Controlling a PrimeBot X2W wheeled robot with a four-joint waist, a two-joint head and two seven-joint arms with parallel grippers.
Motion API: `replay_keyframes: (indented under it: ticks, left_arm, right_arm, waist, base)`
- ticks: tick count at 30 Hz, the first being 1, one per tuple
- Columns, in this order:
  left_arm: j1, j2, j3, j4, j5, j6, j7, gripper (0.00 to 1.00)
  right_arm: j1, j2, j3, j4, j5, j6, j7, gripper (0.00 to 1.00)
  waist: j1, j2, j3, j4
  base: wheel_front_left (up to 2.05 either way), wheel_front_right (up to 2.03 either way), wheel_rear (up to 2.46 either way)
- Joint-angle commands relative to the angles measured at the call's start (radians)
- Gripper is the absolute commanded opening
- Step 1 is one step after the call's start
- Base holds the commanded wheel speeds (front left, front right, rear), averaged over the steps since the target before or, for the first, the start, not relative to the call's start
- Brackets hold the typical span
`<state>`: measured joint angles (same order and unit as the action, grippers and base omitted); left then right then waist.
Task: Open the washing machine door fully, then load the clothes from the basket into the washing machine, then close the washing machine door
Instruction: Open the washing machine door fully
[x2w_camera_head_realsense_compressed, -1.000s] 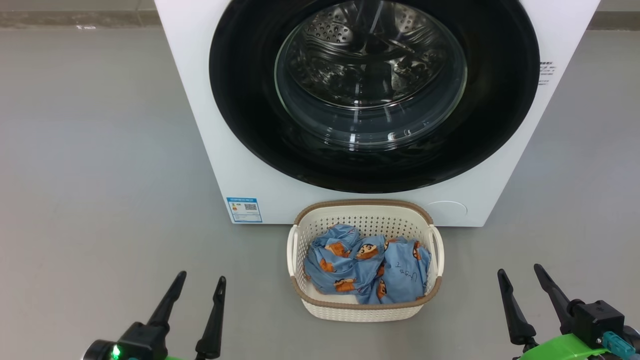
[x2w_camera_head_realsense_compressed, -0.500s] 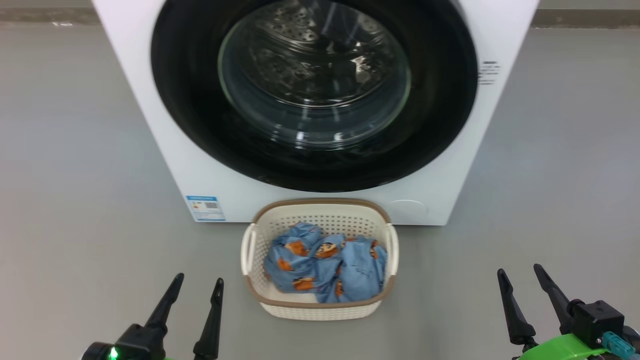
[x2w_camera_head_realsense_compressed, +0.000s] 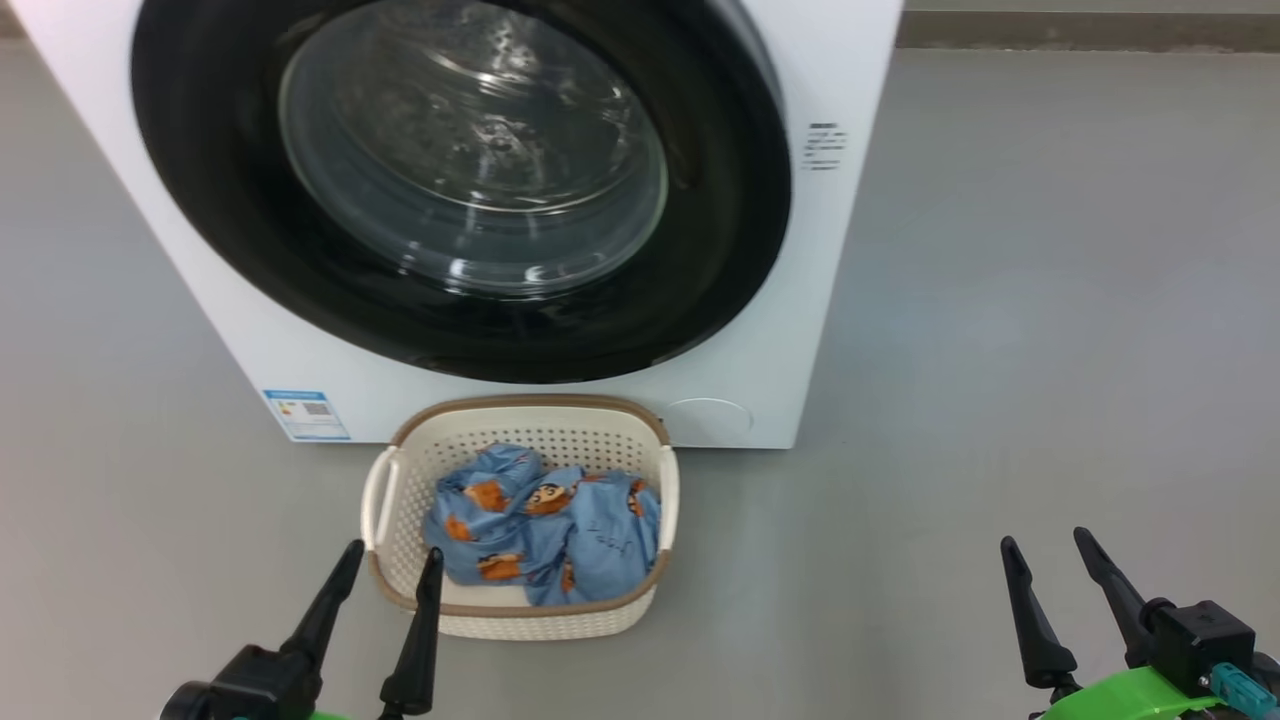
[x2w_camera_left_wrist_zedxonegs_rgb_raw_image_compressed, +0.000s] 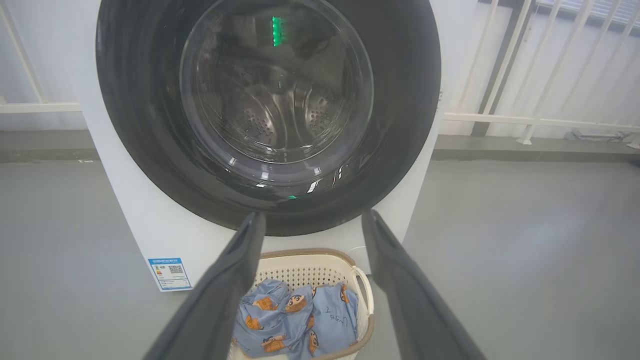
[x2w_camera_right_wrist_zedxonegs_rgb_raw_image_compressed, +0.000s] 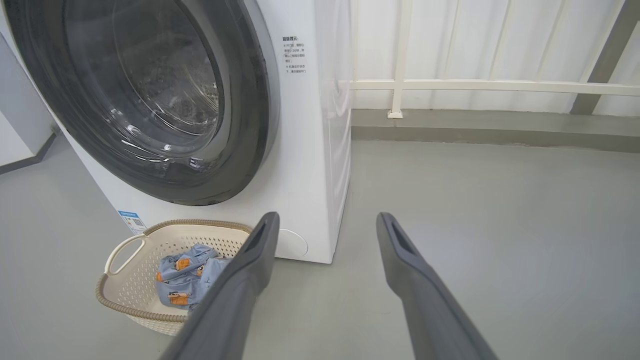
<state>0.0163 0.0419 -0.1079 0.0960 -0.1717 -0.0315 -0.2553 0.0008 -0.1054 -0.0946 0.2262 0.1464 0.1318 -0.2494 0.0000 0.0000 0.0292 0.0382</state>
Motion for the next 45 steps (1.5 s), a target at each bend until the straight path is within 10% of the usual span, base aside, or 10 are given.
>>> replay_keyframes:
  ticks: [1,17,20,21,45]
  left_arm:
    - [-0.033,0.008,0.039,-0.027,-0.003,-0.004,-0.006,1.0]
    - [-0.027,0.008,0.029,-0.021,-0.012,-0.02,-0.006,1.0]
    - [-0.025,0.008,0.021,-0.023,-0.017,-0.017,-0.006,1.0]
    - [-0.025,0.008,0.017,-0.024,-0.019,-0.015,-0.006,1.0]
    - [-0.109,0.008,-0.098,-0.029,-0.063,0.016,-0.006,1.0]
  right_arm:
    - [-0.022,-0.016,0.02,-0.024,-0.013,-0.001,-0.012,1.0]
    - [-0.032,-0.013,0.029,-0.025,0.013,-0.001,-0.012,1.0]
    - [-0.056,-0.01,0.038,-0.031,0.063,-0.001,-0.012,0.09]
    - [-0.068,-0.007,0.038,-0.034,0.088,-0.001,-0.012,0.0]
    - [-0.597,-0.144,0.105,-0.03,0.764,-0.001,-0.012,0.0]
  waist:
    - [0.0,0.0,0.0,0.001]
    - [0.0,0.0,-0.001,0.004]
    - [0.0,0.0,0.002,0.004]
    - [0.0,0.0,0.003,0.004]
    - [0.0,0.0,0.137,0.117]
  base:
    - [0.82,0.82,-1.64]
    - [0.24,0.24,-0.49]
    - [0.0,0.0,0.0]
    - [0.0,0.0,0.0]
    - [0.0,0.0,0.0]
